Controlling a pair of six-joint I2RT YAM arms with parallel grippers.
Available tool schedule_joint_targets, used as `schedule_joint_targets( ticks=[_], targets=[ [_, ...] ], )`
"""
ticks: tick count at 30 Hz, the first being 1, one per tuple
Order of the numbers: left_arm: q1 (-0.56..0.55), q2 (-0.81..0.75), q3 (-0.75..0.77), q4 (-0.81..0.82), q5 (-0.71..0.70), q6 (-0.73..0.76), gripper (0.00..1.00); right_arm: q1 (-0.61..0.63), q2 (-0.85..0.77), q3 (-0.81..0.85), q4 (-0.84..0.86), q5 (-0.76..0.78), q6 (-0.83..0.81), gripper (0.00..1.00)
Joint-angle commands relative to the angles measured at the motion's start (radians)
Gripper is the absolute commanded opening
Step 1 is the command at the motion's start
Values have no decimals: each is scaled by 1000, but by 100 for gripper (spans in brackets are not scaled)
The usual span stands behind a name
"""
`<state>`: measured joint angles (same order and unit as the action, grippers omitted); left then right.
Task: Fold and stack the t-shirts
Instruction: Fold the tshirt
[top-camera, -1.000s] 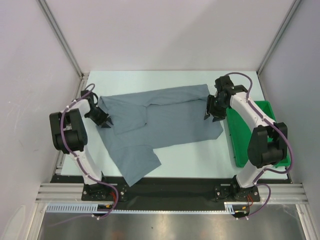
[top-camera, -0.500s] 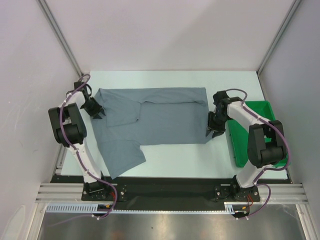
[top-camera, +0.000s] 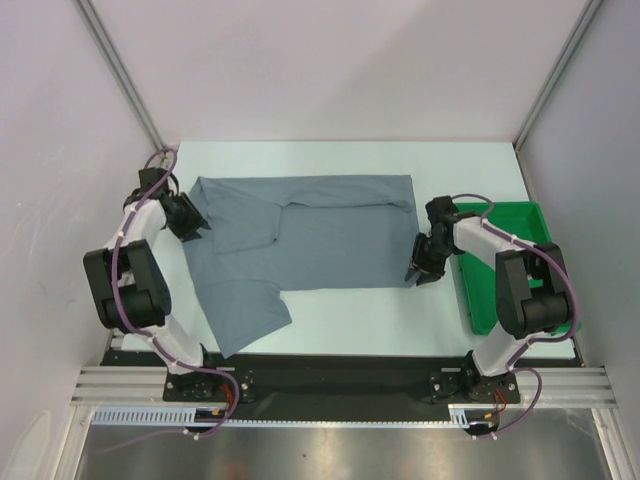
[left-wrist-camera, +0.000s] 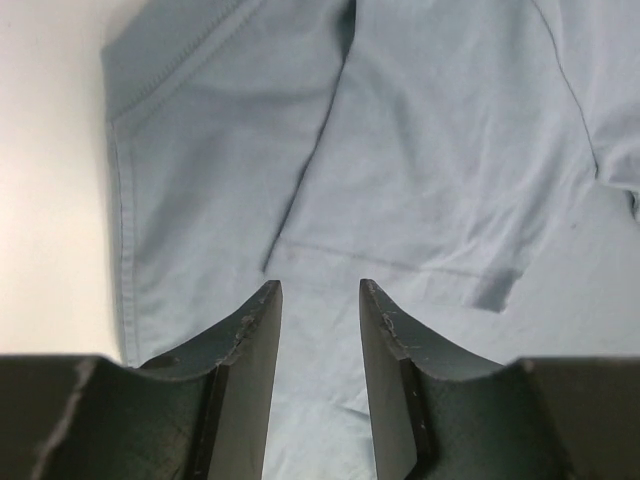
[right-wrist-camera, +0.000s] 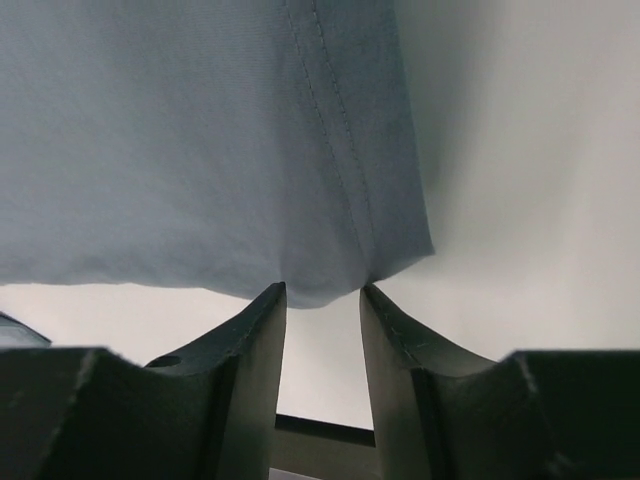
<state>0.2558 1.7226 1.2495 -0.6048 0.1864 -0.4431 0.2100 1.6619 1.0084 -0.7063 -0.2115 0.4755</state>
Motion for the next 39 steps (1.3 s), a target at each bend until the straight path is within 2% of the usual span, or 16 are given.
schedule_joint_targets(
  ticks=[1,5,11,12,14,16,19,21,25,28,32,34,36,39],
  targets=[
    [-12,-78,-44,17,15,18,42,-1,-21,-7,85,-5,54,41],
    [-30,-136,-62,7,10,32,42,3,-13,15,113,-5,57,35],
    [-44,-198,-65,-18,-2,55,42,29,55,119,99,0,35,16],
    [-44,-202,-65,-19,-5,58,42,43,74,149,100,1,32,10],
    [-44,-213,-62,-30,-4,60,42,51,108,188,105,-5,34,8],
    [-44,-219,-62,-35,2,63,42,69,163,272,85,-15,35,10],
    [-44,-227,-59,-41,-1,67,42,80,226,376,74,-42,32,40],
    [-43,-221,-55,-44,2,67,42,80,245,420,44,-25,17,47],
    [-46,-230,-55,-49,5,67,42,75,191,403,2,20,-43,48],
    [-47,-238,-55,-58,4,67,42,71,132,351,-21,50,-61,45],
    [-46,-264,-96,-55,5,57,43,45,18,227,39,35,-26,32],
    [-47,-276,-113,-44,10,46,43,25,25,182,76,0,-8,33],
    [-47,-284,-134,-41,18,38,43,12,48,171,97,-32,11,38],
    [-47,-287,-142,-42,21,37,43,8,79,179,131,-42,21,41]
  ],
)
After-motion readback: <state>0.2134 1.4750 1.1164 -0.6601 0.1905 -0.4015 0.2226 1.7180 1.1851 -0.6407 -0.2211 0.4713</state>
